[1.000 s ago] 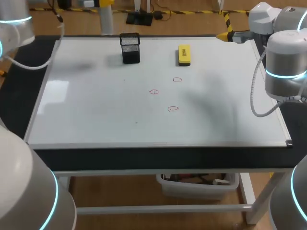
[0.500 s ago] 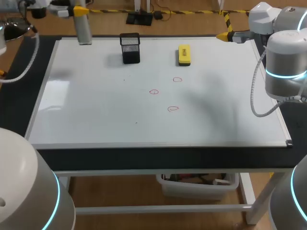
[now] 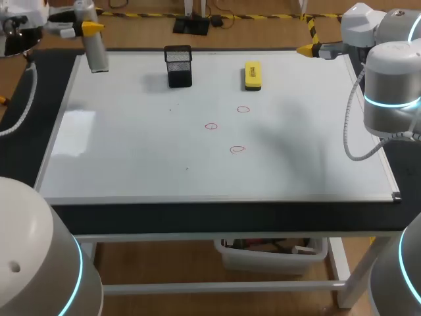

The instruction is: Pick up the inspection probe, press it on each red-marked spot on the whiteboard one by one, put down the probe, pick up the eraser, and wipe off all the red marks.

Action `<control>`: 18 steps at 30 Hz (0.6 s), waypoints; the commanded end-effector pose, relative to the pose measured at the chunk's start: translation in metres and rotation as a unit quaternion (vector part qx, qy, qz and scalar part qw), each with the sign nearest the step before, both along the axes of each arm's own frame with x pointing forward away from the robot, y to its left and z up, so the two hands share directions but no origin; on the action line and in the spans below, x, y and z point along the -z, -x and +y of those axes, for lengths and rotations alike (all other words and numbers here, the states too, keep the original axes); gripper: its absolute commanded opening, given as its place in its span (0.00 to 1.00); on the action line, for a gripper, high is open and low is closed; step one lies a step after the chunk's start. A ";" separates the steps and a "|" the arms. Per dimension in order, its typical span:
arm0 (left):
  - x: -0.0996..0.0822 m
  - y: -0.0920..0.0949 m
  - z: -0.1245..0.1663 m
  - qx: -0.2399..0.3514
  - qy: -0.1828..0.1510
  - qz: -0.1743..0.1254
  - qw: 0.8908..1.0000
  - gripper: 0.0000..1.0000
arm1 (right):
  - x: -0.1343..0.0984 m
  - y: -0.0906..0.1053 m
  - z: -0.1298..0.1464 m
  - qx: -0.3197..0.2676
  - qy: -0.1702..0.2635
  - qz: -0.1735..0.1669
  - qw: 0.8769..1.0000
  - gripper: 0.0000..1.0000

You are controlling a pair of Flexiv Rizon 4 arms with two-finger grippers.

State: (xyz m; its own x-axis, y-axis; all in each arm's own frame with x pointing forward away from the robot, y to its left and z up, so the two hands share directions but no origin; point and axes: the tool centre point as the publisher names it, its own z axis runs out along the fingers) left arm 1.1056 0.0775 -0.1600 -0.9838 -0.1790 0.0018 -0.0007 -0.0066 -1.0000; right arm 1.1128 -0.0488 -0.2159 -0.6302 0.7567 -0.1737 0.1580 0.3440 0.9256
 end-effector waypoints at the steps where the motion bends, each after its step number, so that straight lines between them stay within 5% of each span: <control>1: 0.001 0.005 0.001 -0.219 0.002 -0.002 0.976 0.00 | 0.000 -0.001 0.000 -0.001 0.000 0.000 1.000 1.00; 15: 0.007 0.001 0.009 -0.227 0.003 -0.001 0.974 0.00 | 0.000 -0.001 0.000 -0.001 0.000 0.000 1.000 1.00; 18: 0.007 0.001 0.009 -0.227 0.003 -0.001 0.974 0.00 | 0.016 -0.008 0.003 -0.047 0.076 0.049 0.995 1.00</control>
